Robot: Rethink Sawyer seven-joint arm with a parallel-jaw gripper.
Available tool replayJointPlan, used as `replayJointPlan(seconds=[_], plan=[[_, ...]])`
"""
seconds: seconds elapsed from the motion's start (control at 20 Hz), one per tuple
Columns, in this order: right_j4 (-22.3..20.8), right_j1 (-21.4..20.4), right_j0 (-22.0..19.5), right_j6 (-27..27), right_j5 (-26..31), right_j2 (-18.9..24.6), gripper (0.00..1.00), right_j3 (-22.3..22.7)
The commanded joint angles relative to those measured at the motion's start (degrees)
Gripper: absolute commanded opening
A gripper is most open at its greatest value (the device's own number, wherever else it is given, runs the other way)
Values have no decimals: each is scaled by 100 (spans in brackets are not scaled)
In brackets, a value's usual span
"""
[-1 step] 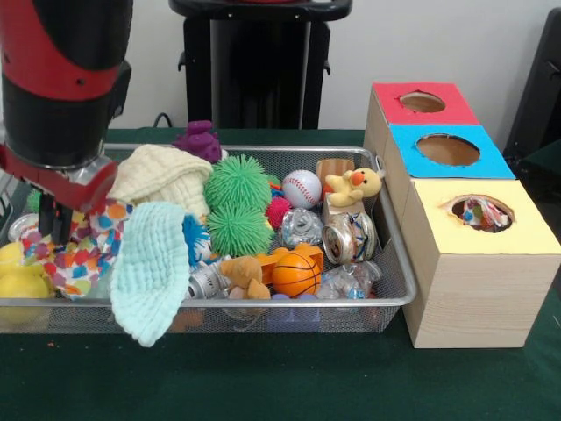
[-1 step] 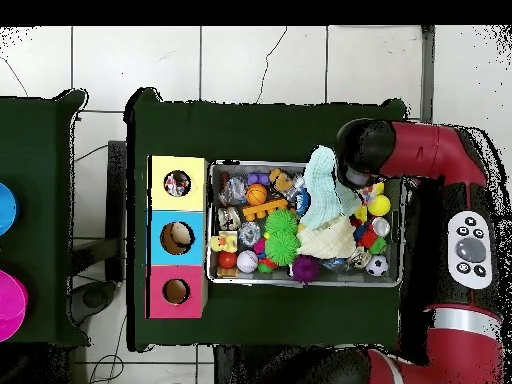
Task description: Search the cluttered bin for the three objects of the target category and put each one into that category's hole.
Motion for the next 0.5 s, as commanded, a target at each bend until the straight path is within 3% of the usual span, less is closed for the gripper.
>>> replayJointPlan(seconds=[0.05, 0.5], plan=[[30, -708, 150, -1321, -186, 442, 0, 480], [294, -937, 292, -952, 141, 457, 0, 528]])
